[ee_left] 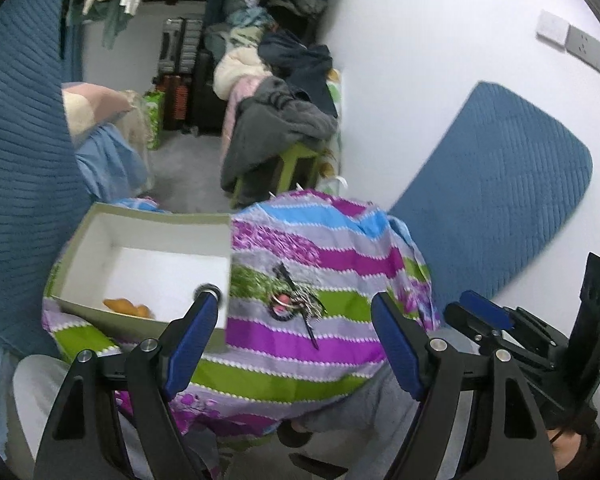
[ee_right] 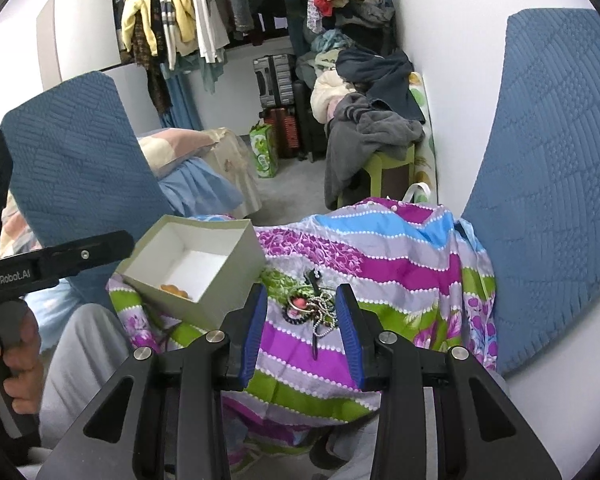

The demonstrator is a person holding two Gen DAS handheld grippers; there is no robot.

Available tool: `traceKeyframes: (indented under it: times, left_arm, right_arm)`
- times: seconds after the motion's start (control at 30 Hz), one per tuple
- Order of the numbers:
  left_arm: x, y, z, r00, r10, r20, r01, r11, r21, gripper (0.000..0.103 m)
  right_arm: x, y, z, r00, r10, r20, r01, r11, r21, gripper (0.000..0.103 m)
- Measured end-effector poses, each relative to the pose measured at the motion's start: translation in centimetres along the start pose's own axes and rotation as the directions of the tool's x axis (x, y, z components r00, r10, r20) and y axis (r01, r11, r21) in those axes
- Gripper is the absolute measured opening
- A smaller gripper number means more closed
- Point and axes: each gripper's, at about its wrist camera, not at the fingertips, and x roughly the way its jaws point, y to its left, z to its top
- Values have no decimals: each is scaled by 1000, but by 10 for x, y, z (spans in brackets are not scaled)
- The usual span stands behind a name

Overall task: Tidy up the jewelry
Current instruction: 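Withdraw both tools from the box back over the jewelry pile, then grasp the large silver hoop with the left tool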

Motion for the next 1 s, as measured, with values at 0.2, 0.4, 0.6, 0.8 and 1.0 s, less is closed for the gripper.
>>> traceKeyframes:
  times: [0.2, 0.4, 0.6, 0.8, 1.0]
  left_arm:
    - [22, -8, -8, 998, -36, -45, 36, 999, 7, 77]
    - [48, -11, -16, 995, -53, -90, 54, 998, 11, 73]
    - [87, -7, -26, 988, -73, -136, 72, 997, -11, 62]
    - [136, 1, -33, 977, -103, -185, 88, 992, -87, 52]
    - [172, 5, -34, 976, -85, -203, 63, 992, -113, 52]
  right_arm:
    - [13, -5, -21, 1000, 4, 5, -4, 1000, 17, 33]
    - [32, -14, -39, 1000, 13, -8, -12, 1000, 24, 33]
    - [61, -27, -56, 998, 48, -35, -46, 997, 57, 33]
    - [95, -42, -61, 994, 96, -47, -92, 993, 77, 33]
    - [135, -67, -62, 989, 113, -95, -105, 991, 85, 31]
